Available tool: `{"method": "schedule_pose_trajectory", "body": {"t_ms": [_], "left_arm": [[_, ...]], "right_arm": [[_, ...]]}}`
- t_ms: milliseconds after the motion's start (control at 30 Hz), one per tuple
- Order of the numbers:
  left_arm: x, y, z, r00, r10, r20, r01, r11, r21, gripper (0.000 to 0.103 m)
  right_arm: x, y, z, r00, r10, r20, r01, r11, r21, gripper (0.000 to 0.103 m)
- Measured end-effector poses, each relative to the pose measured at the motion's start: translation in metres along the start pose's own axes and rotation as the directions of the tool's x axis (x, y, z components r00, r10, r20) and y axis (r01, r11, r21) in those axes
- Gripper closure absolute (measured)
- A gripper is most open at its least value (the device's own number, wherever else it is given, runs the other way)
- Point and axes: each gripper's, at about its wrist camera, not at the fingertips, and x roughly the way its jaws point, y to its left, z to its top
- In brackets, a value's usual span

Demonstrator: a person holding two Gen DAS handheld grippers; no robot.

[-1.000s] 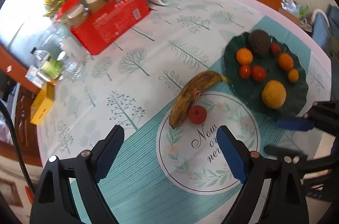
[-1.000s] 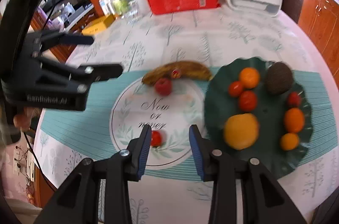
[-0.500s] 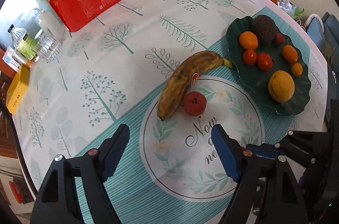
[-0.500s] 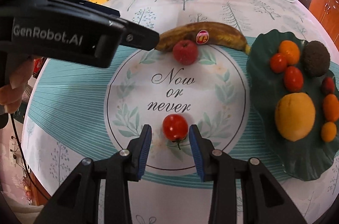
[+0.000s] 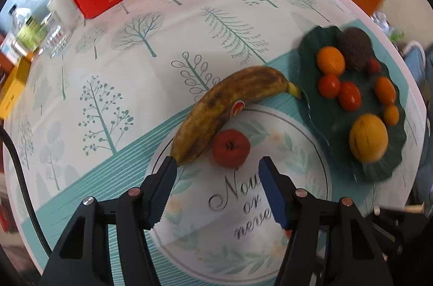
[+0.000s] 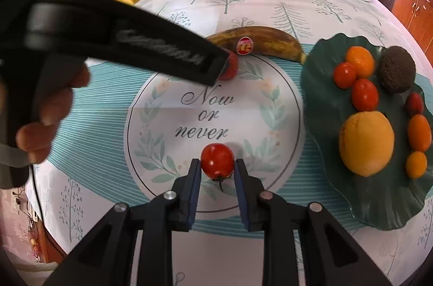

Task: Organize fruits
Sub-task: 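Grasp the cherry tomato with the right tool while the left tool grasps the red apple, then carry the apple and the cherry tomato over the green plate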

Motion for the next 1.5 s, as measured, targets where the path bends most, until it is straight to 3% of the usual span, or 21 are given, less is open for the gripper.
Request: {"method": "schedule_pose_trajectory", "body": {"t_ms": [100,300,400,700,1033,1100,1133,1500], "left_arm": [[0.008,-0.001,0.004,1.0,0.004,0.004,-0.004,0.998,-0.057,0.042],[0.012,-0.009,0.009,0.996,0.085,0.029,-0.082,0.991,-0.105,0.042],[0.011,-0.011,0.008,0.993,0.117,0.015,-0.114,0.984,-0.134,0.05],[0.014,-0.013,0.002,0.995,0.1,-0.024,-0.103,0.972,-0.213,0.055],[0.019,-0.013,0.007,0.991,0.134,-0.021,-0.134,0.946,-0.295,0.055],[0.02,-0.015,0.007,0.987,0.161,-0.028,-0.161,0.938,-0.308,0.058],[0.02,-0.016,0.007,0.985,0.169,-0.031,-0.17,0.935,-0.311,0.07],[0.005,-0.014,-0.008,0.995,0.101,0.017,-0.09,0.936,-0.342,0.071]], "right_arm": [[-0.004,-0.002,-0.004,1.0,0.006,0.002,-0.006,1.0,0.012,0.078],[-0.008,-0.008,-0.007,1.0,0.011,0.005,-0.011,0.999,0.035,0.078],[-0.009,-0.013,-0.007,1.0,0.013,0.008,-0.013,0.999,0.043,0.078],[-0.011,-0.026,-0.006,1.0,0.023,0.016,-0.024,0.998,0.059,0.078],[-0.012,-0.036,-0.011,0.999,0.031,0.009,-0.031,0.997,0.065,0.078],[-0.012,-0.037,-0.011,0.999,0.033,0.009,-0.033,0.997,0.063,0.078],[-0.013,-0.038,-0.011,0.999,0.034,0.009,-0.034,0.997,0.063,0.078],[-0.021,-0.048,-0.011,0.999,0.05,0.01,-0.051,0.998,0.043,0.078]]}}
